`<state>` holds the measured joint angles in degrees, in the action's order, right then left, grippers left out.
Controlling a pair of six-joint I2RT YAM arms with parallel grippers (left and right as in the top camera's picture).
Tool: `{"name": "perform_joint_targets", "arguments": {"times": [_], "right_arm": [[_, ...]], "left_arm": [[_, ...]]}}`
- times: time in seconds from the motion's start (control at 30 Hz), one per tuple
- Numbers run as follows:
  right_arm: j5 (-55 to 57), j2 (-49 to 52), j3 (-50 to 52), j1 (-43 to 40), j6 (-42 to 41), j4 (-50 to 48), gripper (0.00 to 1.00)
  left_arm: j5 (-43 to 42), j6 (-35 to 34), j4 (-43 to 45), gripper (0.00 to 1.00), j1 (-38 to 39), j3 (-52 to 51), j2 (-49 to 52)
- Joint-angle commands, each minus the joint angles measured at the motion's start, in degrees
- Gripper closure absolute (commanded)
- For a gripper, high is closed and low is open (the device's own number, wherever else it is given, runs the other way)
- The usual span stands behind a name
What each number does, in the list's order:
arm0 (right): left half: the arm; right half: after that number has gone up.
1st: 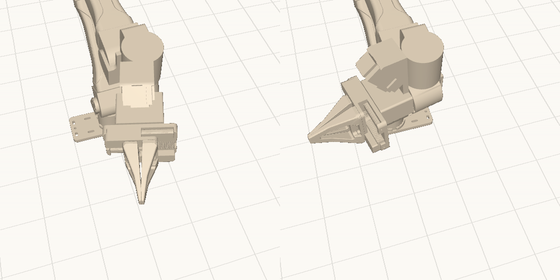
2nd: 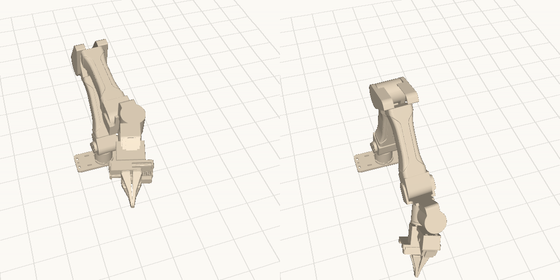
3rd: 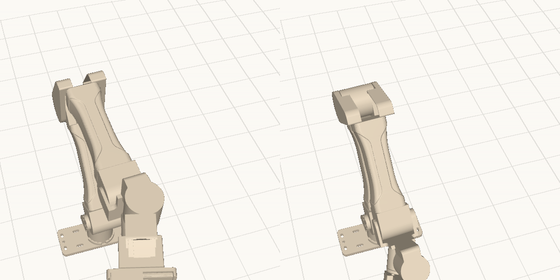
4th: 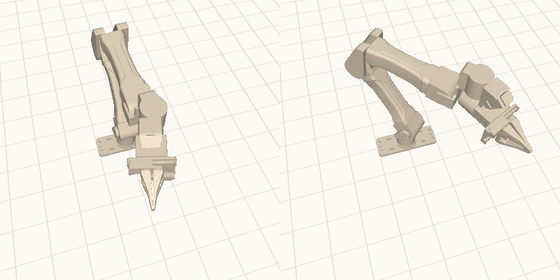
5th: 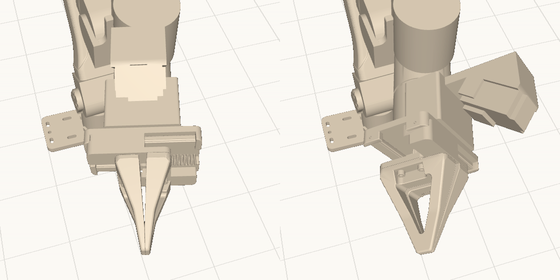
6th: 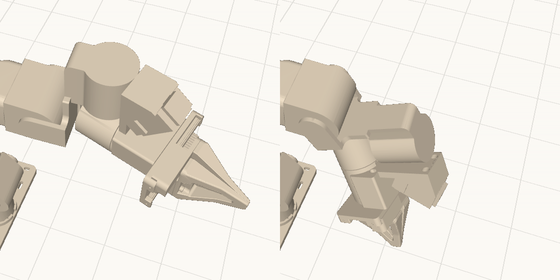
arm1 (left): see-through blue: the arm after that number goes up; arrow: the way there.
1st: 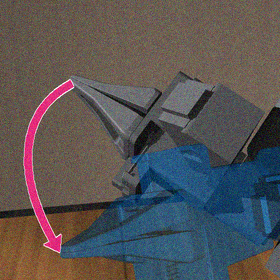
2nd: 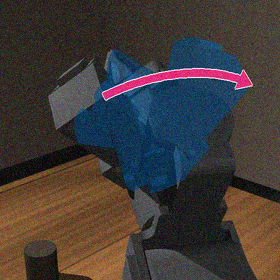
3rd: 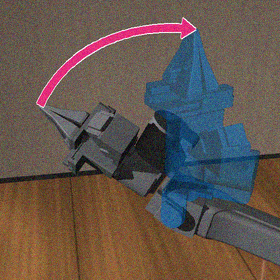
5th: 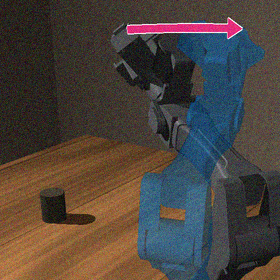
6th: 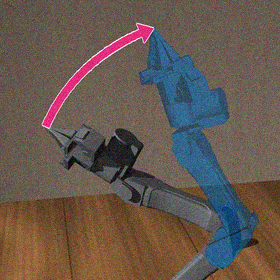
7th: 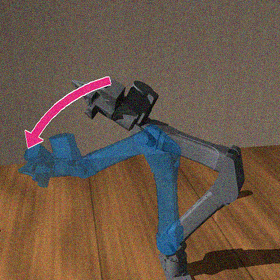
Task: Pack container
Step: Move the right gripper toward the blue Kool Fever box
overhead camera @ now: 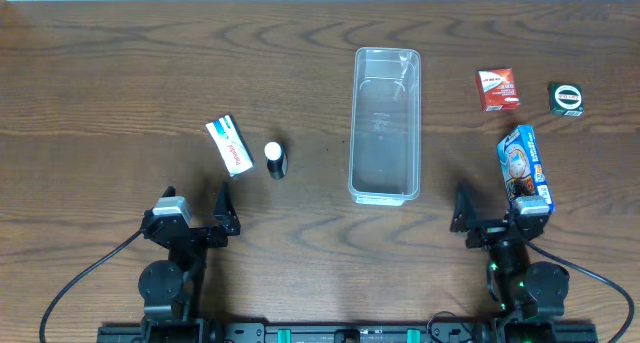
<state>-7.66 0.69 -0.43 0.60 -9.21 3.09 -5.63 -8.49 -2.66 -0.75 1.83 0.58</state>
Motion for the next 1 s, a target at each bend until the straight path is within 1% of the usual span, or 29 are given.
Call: {"name": "perform_joint_targets", "arguments": {"times": [0.0, 0.07, 0.1, 0.2, 0.27, 0.33, 0.4, 0.47, 0.5, 0.6, 0.67, 0.77, 0.87, 0.97], "right_arm": [[-9.44, -0.24, 0.11, 0.55, -12.11, -0.35, 0.01], [-13.29, -0.24, 0.11, 0.55, -17.57, -1.33, 0.01], [-15.41, -0.24, 0.11, 0.55, -18.21, -2.73, 0.01], [-23.43, -0.24, 0.04, 0.55, -16.31, -10.56, 0.01], [-24.74, -0.24, -0.90, 0.55, -16.00, -14.29, 0.01], [-24.63, -0.15, -3.67, 0.55, -14.86, -14.43, 0.01], [-23.82, 0.52, -7.65, 0.52, -11.23, -11.89, 0.01], [-19.89, 2.34, -13.46, 0.37, -6.58, -4.92, 0.01], [-16.26, 3.91, -17.11, 0.07, -4.28, 0.35, 0.01], [-6.60, 10.99, -28.17, -1.44, 2.75, 14.86, 0.01], [-4.22, 16.87, -35.01, -2.45, 6.32, 21.38, 0.01], [-1.05, 28.35, -46.62, -4.37, 10.58, 31.61, 0.01], [4.85, 40.79, -57.55, -7.87, 13.38, 42.95, 0.01], [4.11, 51.78, -65.88, -12.15, 16.94, 50.86, 0.01]], "left_arm": [[-0.39, 1.18, -0.90, 0.02, -0.35, -1.51, -0.35], [-0.39, 1.18, -0.92, 0.02, -0.35, -1.51, -0.35], [-0.39, 1.18, -0.92, 0.02, -0.35, -1.51, -0.35], [-0.39, 1.18, -0.92, 0.02, -0.35, -1.51, -0.35], [-0.39, 1.18, -0.90, 0.02, -0.35, -1.51, -0.35], [-0.39, 1.18, -0.92, 0.02, -0.35, -1.51, -0.33], [-0.39, 1.18, -0.90, 0.02, -0.35, -1.51, -0.24], [-0.39, 1.18, -0.90, 0.02, -0.35, -1.51, -0.20], [-0.39, 1.18, -0.90, 0.02, -0.35, -1.51, -0.17], [-0.39, 1.18, -0.90, 0.02, -0.35, -1.51, -0.17], [-0.39, 1.18, -0.90, 0.02, -0.35, -1.51, -0.17], [-0.39, 1.18, -0.90, 0.02, -0.35, -1.51, -0.17], [-0.39, 1.18, -0.92, 0.02, -0.35, -1.51, -0.17], [-0.39, 1.18, -0.90, 0.02, -0.35, -1.51, -0.17]]}}
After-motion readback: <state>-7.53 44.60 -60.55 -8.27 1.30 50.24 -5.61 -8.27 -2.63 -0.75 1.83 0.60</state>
